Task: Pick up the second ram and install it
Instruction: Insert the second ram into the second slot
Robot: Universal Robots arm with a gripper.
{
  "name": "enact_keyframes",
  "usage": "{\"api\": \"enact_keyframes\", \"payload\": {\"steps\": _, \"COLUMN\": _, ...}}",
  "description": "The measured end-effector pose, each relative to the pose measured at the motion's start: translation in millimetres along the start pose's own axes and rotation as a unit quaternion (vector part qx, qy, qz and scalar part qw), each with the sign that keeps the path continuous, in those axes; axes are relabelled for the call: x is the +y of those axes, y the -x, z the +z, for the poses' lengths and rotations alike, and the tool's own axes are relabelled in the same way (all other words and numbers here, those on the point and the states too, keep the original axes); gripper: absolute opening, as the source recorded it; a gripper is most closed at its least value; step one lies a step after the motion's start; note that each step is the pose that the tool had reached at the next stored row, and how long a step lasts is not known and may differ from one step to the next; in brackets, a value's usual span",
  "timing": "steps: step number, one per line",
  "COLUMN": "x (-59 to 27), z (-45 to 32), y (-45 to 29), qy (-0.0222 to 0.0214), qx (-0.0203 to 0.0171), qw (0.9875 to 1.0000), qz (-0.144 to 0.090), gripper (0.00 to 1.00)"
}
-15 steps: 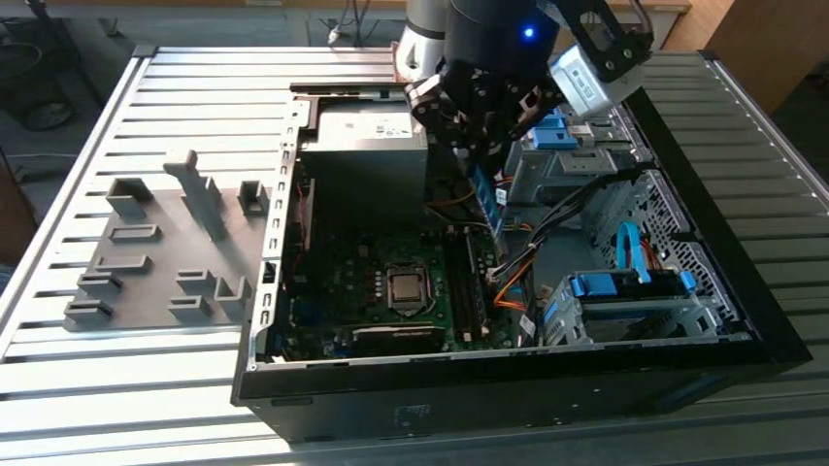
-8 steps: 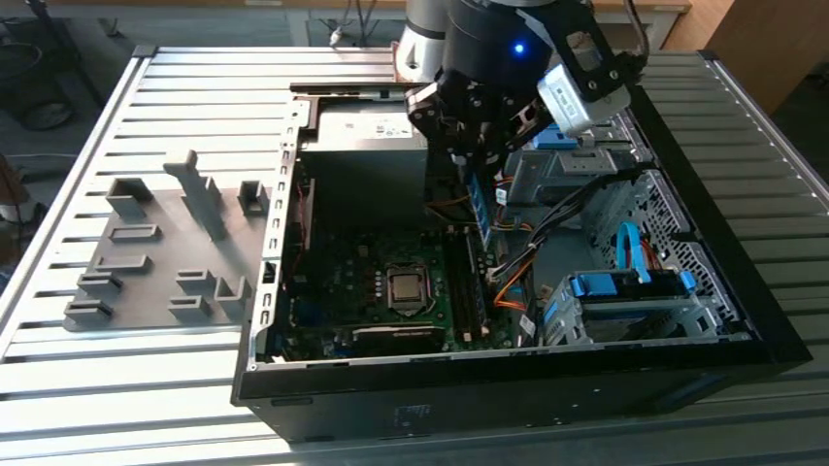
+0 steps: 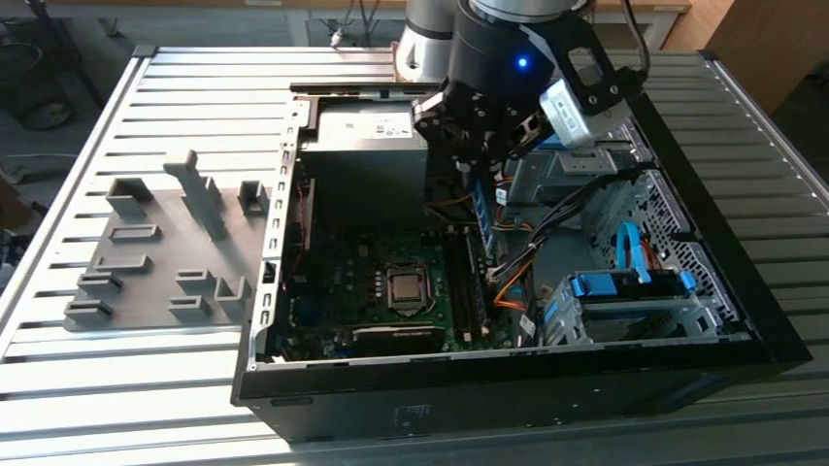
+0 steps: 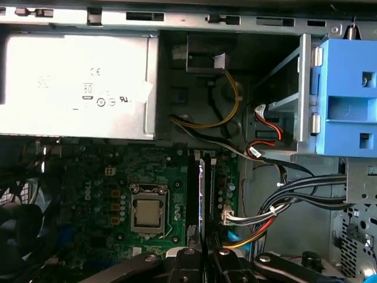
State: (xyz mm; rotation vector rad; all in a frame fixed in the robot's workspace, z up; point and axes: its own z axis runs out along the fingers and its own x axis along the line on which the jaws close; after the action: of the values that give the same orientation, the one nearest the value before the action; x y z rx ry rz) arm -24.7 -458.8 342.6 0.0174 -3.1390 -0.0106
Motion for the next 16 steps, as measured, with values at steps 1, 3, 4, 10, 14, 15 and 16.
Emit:
{"api": "enact_keyframes", "payload": {"steps": 1, "x": 0.0, "z": 1.9, "y": 0.6, "qy": 0.0001, "qx": -0.0001, "qw": 1.0000, "qz": 0.004, "gripper": 0.14}}
{"api": "enact_keyframes", "payload": {"steps": 3, "x": 0.0, "z": 5.4, "y": 2.4, "qy": 0.0000, "qx": -0.0001, "qw": 1.0000, "qz": 0.010, "gripper": 0.14}}
{"api": "enact_keyframes", "payload": {"steps": 4, "x": -0.1, "z": 7.2, "y": 3.7, "qy": 0.0000, "qx": -0.0001, "qw": 0.9999, "qz": 0.010, "gripper": 0.14}}
{"api": "enact_keyframes", "payload": {"steps": 10, "x": -0.2, "z": 18.1, "y": 10.6, "qy": 0.0001, "qx": 0.0000, "qw": 1.0000, "qz": 0.001, "gripper": 0.14}}
{"api": "enact_keyframes", "payload": {"steps": 14, "x": -1.6, "z": 25.4, "y": 11.5, "qy": 0.0001, "qx": 0.0000, "qw": 1.0000, "qz": 0.000, "gripper": 0.14}}
{"api": "enact_keyframes", "payload": {"steps": 15, "x": -1.6, "z": 27.2, "y": 11.5, "qy": 0.0001, "qx": 0.0000, "qw": 1.0000, "qz": 0.000, "gripper": 0.14}}
{"api": "enact_keyframes", "payload": {"steps": 16, "x": -1.5, "z": 29.0, "y": 11.5, "qy": 0.0001, "qx": 0.0000, "qw": 1.0000, "qz": 0.000, "gripper": 0.14}}
